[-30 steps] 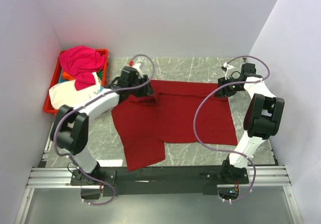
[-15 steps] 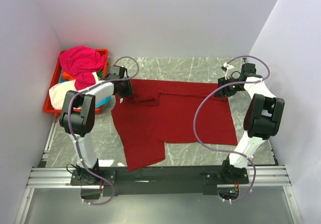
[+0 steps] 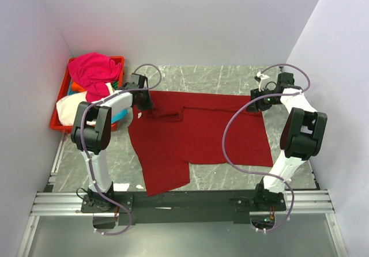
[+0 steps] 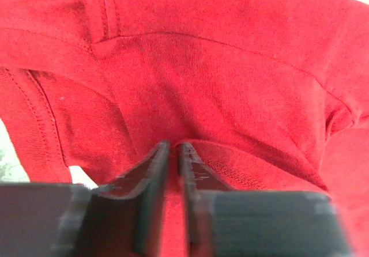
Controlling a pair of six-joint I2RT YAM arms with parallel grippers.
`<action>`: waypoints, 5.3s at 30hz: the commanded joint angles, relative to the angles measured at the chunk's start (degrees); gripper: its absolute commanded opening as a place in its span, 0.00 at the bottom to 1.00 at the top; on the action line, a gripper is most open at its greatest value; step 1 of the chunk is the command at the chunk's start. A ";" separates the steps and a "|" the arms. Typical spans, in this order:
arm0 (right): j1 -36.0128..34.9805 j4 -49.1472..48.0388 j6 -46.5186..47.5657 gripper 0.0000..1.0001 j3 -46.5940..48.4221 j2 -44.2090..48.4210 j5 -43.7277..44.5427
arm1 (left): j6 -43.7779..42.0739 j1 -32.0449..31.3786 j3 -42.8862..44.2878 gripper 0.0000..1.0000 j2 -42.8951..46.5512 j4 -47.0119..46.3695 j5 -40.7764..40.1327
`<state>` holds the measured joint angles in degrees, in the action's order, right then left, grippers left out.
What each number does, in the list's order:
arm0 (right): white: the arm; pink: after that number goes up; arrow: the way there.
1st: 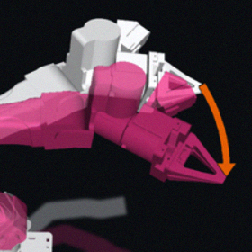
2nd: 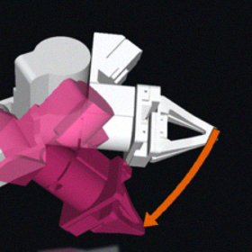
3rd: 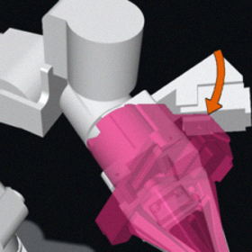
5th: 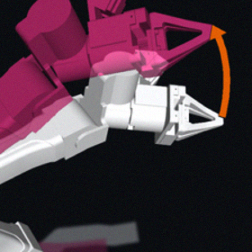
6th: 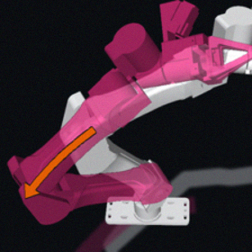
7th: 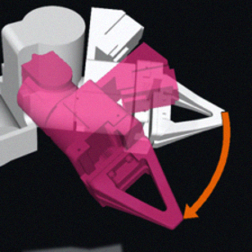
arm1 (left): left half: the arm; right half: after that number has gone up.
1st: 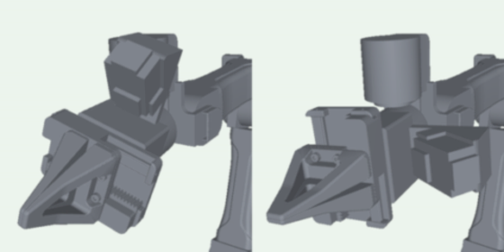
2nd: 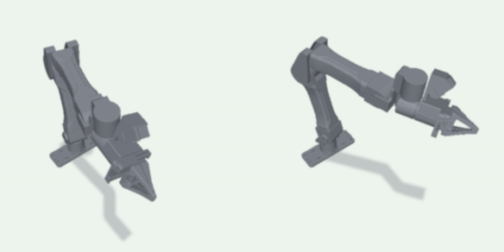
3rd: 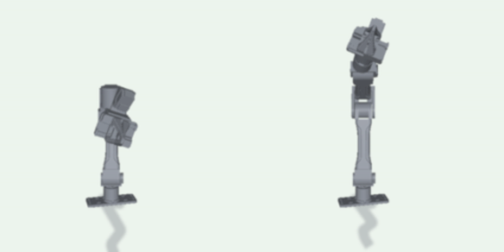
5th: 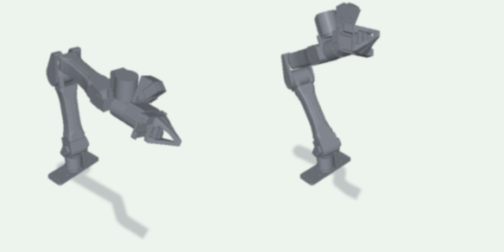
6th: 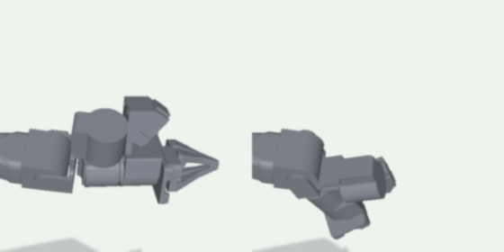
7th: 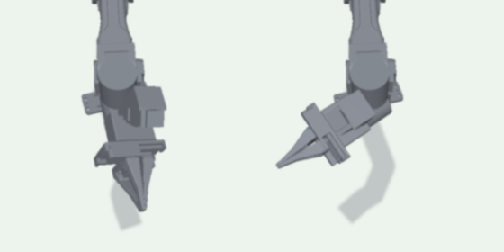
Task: Fold and stack the t-shirts
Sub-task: Fold the tshirt
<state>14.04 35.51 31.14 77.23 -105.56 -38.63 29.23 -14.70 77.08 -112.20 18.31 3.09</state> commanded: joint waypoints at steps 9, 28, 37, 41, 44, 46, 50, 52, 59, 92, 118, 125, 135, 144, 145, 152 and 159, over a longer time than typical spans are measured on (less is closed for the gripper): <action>0.28 -0.79 0.42 0.54 -0.15 2.90 -0.83 | -0.23 -0.50 -1.92 0.00 6.28 -0.99 4.73; 0.28 0.35 1.03 0.54 0.20 3.43 -1.18 | 3.29 -8.15 -21.26 0.17 23.43 -2.22 5.00; -5.59 7.37 9.81 0.54 0.64 4.83 -2.41 | 4.08 -8.06 -28.12 0.56 33.89 -4.94 -4.68; -15.51 7.13 14.39 0.55 -0.50 7.02 0.03 | 2.50 -8.06 -26.28 0.55 31.44 -4.42 -3.53; -25.01 3.28 12.92 0.54 -1.21 8.44 4.07 | 2.93 -8.06 -26.45 0.55 29.85 -5.56 -2.30; -31.93 -0.68 9.49 0.54 0.19 7.39 7.94 | 3.46 -8.06 -26.89 0.55 29.76 -6.61 -2.39; -41.18 -5.79 -0.71 0.55 4.85 2.74 16.91 | 5.30 -8.06 -29.61 0.55 30.99 -9.24 -2.04; -43.48 -7.03 -6.42 0.54 8.19 -1.29 22.44 | 5.75 -8.06 -30.49 0.55 32.31 -10.30 -1.60; -48.05 -7.47 -13.99 0.54 14.26 -8.52 28.17 | 4.87 -8.06 -31.73 0.55 32.66 -11.18 -1.16; -51.22 -3.52 -19.01 0.43 23.31 -19.95 28.61 | 2.58 -8.94 -23.29 0.45 15.80 -11.36 0.60; -48.85 -3.43 -17.43 0.07 18.57 -13.10 33.10 | 2.32 -8.86 -22.94 0.23 13.76 -9.78 -2.12; -48.67 -1.85 -16.11 0.09 18.57 -13.01 32.66 | 2.58 -8.77 -23.55 0.21 14.91 -9.78 -2.04; -48.67 -2.11 -13.82 0.41 17.34 -10.73 37.92 | 3.11 -8.77 -24.17 0.21 20.26 -8.90 -2.92; -47.36 -0.71 -7.24 0.47 9.79 -2.73 34.95 | 1.80 -7.98 -22.85 0.25 28.61 -6.88 -2.92; -46.48 -0.44 -7.06 0.47 9.17 -2.11 33.81 | 1.53 -7.80 -22.59 0.27 29.14 -6.97 -2.92; -31.93 6.58 -9.33 0.42 14.52 -0.96 10.45 | -0.05 -1.39 -14.35 0.34 22.31 -8.72 3.66; -12.86 10.63 -8.29 0.42 17.07 -3.42 -1.97 | -1.11 5.99 6.30 0.34 1.59 -3.99 5.17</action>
<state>-4.73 42.06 22.24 91.35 -108.92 -32.60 29.65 -10.37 75.42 -104.42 12.32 6.90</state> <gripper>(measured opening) 0.424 0.342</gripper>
